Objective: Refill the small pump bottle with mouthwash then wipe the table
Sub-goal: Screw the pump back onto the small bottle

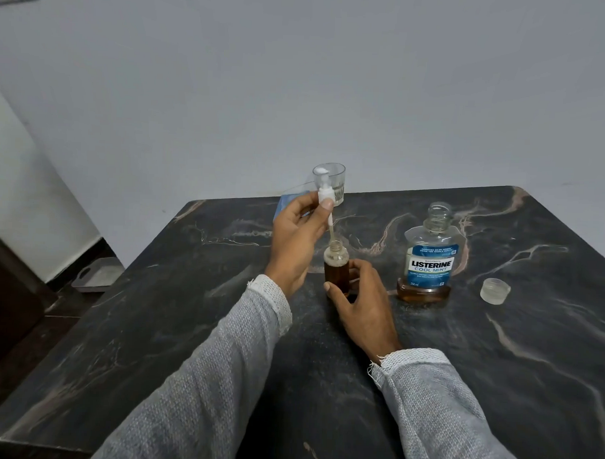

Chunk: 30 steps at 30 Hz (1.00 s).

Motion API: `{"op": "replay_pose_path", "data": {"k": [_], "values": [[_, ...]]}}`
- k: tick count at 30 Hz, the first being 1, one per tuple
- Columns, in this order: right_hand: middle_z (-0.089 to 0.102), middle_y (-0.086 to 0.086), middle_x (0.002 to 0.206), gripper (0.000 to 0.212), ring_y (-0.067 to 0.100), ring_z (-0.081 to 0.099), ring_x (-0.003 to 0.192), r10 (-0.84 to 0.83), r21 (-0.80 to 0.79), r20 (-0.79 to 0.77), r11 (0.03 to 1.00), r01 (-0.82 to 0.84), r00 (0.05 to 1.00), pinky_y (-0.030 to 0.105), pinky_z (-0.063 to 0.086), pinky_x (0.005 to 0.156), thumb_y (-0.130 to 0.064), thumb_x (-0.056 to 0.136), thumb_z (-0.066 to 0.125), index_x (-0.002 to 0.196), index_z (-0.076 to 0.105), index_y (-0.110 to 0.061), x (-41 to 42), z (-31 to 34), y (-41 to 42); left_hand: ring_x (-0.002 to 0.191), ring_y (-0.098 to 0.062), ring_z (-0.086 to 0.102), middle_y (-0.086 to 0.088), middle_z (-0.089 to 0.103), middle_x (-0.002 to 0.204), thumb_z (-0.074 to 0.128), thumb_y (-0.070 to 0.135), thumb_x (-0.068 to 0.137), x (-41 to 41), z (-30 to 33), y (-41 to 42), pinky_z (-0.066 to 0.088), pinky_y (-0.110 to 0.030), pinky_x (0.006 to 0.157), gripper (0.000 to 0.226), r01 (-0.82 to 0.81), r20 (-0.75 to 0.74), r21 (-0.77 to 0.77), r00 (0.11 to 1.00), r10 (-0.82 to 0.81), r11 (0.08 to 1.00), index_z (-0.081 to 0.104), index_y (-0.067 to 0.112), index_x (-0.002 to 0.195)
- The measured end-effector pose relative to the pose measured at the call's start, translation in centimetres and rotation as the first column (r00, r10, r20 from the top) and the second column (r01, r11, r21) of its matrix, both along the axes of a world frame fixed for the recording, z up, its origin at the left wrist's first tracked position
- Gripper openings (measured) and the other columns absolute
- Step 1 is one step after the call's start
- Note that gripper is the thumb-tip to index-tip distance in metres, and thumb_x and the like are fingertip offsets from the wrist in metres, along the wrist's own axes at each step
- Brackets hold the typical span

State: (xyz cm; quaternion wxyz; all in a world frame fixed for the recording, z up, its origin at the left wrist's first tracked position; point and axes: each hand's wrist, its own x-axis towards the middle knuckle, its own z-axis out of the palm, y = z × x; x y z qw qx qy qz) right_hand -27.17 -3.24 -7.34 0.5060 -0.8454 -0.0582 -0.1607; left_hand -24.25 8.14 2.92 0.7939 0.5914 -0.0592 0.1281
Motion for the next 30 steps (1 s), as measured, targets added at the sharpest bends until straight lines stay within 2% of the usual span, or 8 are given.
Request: {"op": "replay_pose_path", "data": {"k": [2,6,12,18,22,25,28,30], "values": [[0.053,-0.006,0.113,0.044,0.011,0.055,0.103,0.002,-0.003,0.004,1.000,-0.002,1.000,0.036,0.051,0.088,-0.040,0.084,0.069,0.119,0.046,-0.028,0.0,0.0,0.0,0.097,-0.009,0.069,0.007,0.075,0.097,0.068,0.014,0.089,-0.3,-1.1,0.2,0.055,-0.026,0.087,0.016,-0.039,0.008,0.087,0.999,0.038,0.995,0.067,0.020,0.104],[0.053,-0.005,0.114,0.044,0.011,0.055,0.103,0.003,-0.004,0.012,1.000,-0.003,1.000,0.036,0.051,0.088,-0.039,0.084,0.069,0.120,0.045,-0.027,0.0,0.0,0.0,0.103,-0.015,0.068,0.003,0.073,0.104,0.070,0.017,0.088,-1.0,-3.0,0.4,0.055,-0.030,0.088,0.016,-0.066,0.036,0.206,0.998,0.059,0.976,0.068,0.025,0.101],[0.054,-0.003,0.114,0.044,0.012,0.055,0.104,0.003,-0.007,0.019,1.000,-0.003,1.000,0.037,0.051,0.089,-0.038,0.085,0.069,0.120,0.046,-0.026,0.0,-0.1,0.0,0.104,-0.009,0.067,0.002,0.071,0.110,0.067,0.014,0.089,-1.4,-4.2,0.4,0.055,-0.028,0.089,0.023,-0.070,0.038,0.306,0.997,0.062,0.949,0.067,0.020,0.111],[0.054,-0.003,0.113,0.043,0.013,0.055,0.102,0.008,0.008,0.025,1.000,-0.008,1.000,0.038,0.052,0.087,-0.036,0.084,0.070,0.120,0.047,-0.025,0.0,-0.1,0.0,0.102,0.001,0.064,-0.004,0.065,0.119,0.064,0.012,0.092,-1.6,-4.4,0.4,0.051,-0.016,0.084,0.025,-0.071,0.061,0.425,0.997,0.050,0.903,0.065,0.017,0.116],[0.054,-0.003,0.115,0.044,0.013,0.055,0.104,0.013,0.006,0.020,1.000,-0.013,1.000,0.038,0.052,0.088,-0.035,0.085,0.070,0.121,0.046,-0.025,0.0,-0.2,0.0,0.111,-0.008,0.062,-0.002,0.064,0.122,0.061,0.012,0.094,-1.7,-5.0,0.7,0.051,-0.027,0.096,0.028,-0.062,0.040,0.459,0.998,0.048,0.886,0.063,0.020,0.121],[0.054,-0.003,0.115,0.045,0.013,0.055,0.104,0.012,0.005,0.015,1.000,-0.012,1.000,0.038,0.052,0.089,-0.036,0.085,0.069,0.121,0.045,-0.026,0.1,-0.2,0.0,0.112,-0.007,0.062,0.002,0.064,0.122,0.062,0.014,0.093,-1.6,-5.0,0.8,0.052,-0.029,0.098,0.028,-0.036,0.040,0.467,0.999,0.020,0.884,0.062,0.028,0.118],[0.054,-0.003,0.114,0.044,0.012,0.055,0.104,0.010,0.003,0.019,1.000,-0.011,1.000,0.038,0.052,0.088,-0.036,0.084,0.069,0.120,0.046,-0.025,0.1,-0.3,0.0,0.107,0.001,0.062,0.013,0.066,0.116,0.069,0.023,0.089,-1.7,-4.8,0.9,0.052,-0.018,0.089,0.031,-0.019,0.055,0.462,0.998,-0.008,0.886,0.060,0.041,0.113],[0.054,-0.003,0.112,0.043,0.013,0.055,0.102,0.005,0.000,0.042,1.000,-0.005,0.999,0.038,0.051,0.086,-0.037,0.084,0.069,0.119,0.047,-0.024,0.2,-0.4,0.0,0.099,0.002,0.063,0.013,0.068,0.107,0.074,0.026,0.084,-1.4,-4.3,0.9,0.050,-0.013,0.080,0.032,-0.061,0.094,0.472,0.995,0.019,0.879,0.061,0.042,0.109]]}}
